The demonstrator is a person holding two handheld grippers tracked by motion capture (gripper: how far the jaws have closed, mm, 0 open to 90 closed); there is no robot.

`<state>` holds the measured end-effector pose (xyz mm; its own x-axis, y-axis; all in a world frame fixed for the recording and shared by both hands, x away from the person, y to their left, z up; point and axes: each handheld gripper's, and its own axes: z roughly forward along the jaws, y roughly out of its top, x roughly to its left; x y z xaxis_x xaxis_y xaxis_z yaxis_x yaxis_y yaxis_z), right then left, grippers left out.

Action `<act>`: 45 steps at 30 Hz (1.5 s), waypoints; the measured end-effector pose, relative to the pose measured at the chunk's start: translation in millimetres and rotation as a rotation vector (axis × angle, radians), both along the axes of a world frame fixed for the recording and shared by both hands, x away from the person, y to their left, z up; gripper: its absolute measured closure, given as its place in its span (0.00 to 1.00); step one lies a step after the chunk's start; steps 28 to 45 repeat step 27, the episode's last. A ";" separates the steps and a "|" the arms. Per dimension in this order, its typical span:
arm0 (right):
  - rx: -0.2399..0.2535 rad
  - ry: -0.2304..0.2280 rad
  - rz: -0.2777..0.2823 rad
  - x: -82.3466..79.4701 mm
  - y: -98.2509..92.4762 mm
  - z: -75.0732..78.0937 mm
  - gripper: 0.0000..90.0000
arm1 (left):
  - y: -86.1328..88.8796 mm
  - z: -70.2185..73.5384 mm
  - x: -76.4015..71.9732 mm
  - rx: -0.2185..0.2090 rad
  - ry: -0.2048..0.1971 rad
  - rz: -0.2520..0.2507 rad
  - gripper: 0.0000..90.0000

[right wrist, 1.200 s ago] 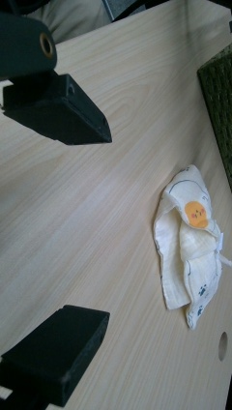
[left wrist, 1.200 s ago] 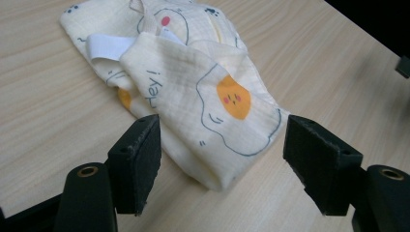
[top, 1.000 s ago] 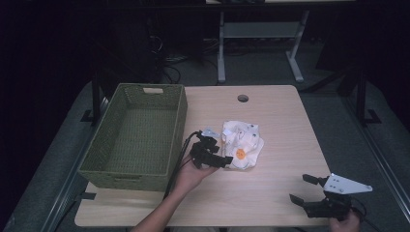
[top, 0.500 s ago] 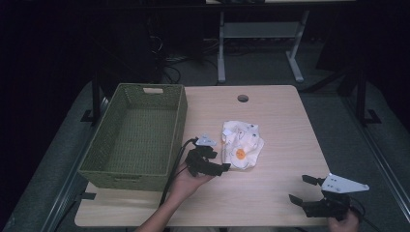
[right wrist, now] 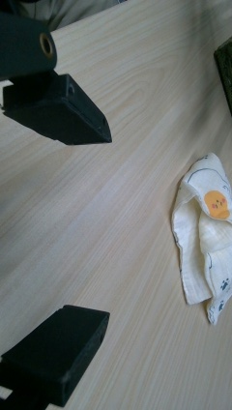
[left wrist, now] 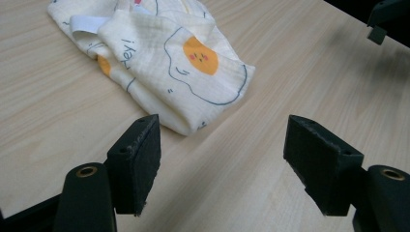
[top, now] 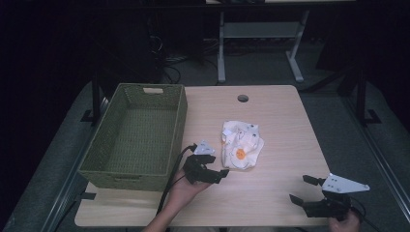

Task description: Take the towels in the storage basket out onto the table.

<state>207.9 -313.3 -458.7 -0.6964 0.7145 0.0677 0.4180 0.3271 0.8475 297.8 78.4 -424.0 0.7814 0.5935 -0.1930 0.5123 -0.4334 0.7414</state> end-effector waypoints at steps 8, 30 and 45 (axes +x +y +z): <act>0.001 -0.001 0.000 -0.4 0.2 0.2 0.15 | 3.8 -4.2 -11.4 0.000 -0.003 -0.001 0.32; 0.016 -0.008 -0.002 -5.0 -3.3 -1.2 0.15 | 20.8 -15.5 -29.7 -0.020 -0.006 0.013 0.30; 0.016 -0.008 -0.002 -5.0 -3.3 -1.2 0.15 | 20.8 -15.5 -29.7 -0.020 -0.006 0.013 0.30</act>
